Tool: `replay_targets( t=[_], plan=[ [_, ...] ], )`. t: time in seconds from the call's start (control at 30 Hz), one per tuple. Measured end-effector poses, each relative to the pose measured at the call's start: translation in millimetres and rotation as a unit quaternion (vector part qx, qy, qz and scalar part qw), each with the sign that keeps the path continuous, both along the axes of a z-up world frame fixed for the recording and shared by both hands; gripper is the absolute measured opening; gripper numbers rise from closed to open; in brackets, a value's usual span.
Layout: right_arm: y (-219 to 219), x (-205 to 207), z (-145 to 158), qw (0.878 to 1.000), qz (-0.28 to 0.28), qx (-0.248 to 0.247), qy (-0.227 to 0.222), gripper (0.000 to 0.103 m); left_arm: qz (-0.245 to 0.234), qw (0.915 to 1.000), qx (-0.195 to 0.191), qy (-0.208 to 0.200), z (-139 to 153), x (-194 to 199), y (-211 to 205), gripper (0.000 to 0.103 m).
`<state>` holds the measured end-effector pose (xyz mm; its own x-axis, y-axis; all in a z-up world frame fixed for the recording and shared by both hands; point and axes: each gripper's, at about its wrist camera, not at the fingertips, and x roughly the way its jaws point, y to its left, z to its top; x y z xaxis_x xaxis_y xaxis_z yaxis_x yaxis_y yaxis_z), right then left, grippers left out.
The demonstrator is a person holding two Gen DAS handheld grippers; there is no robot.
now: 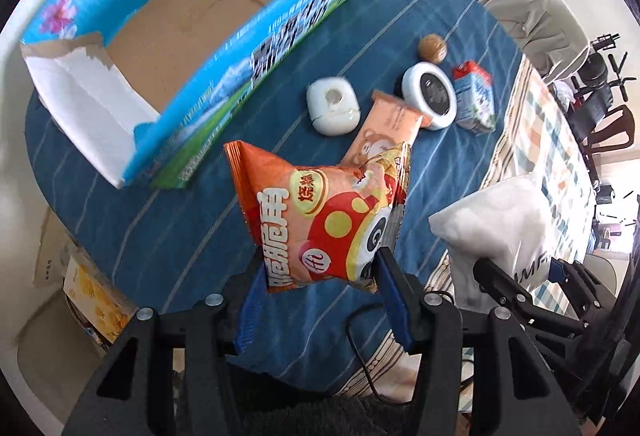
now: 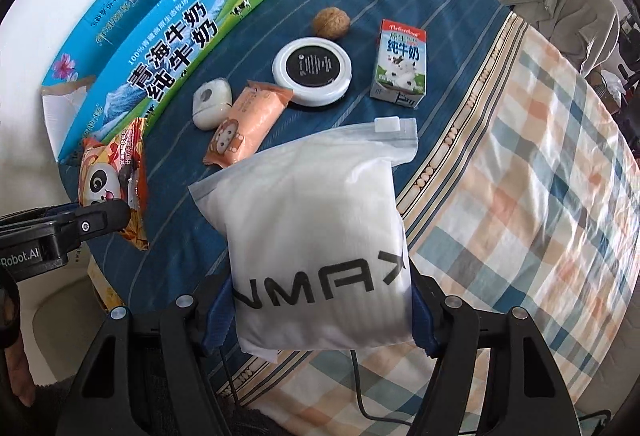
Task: Organize objects
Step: 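Carry both bags over the blue box and open both tools to drop them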
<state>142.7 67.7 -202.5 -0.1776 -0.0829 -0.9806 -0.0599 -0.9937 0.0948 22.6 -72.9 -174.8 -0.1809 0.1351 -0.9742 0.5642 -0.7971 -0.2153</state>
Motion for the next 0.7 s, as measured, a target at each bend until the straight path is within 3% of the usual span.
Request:
replay_targets(
  t=[0.33, 0.53, 0.7],
  plan=[
    [-9, -20, 80, 0.998, 0.042, -0.007, 0.055, 0.073, 0.035, 0.9972, 0.011, 0.065, 55, -6, -23, 0.05],
    [-28, -74, 129, 0.989, 0.104, -0.009, 0.107, 0.073, 0.089, 0.9905, 0.002, 0.105, 86, -16, -71, 0.05],
    [-55, -131, 157, 0.974, 0.164, 0.014, 0.153, 0.073, 0.14, 0.9828, -0.024, 0.118, 93, -24, -122, 0.05]
  ],
)
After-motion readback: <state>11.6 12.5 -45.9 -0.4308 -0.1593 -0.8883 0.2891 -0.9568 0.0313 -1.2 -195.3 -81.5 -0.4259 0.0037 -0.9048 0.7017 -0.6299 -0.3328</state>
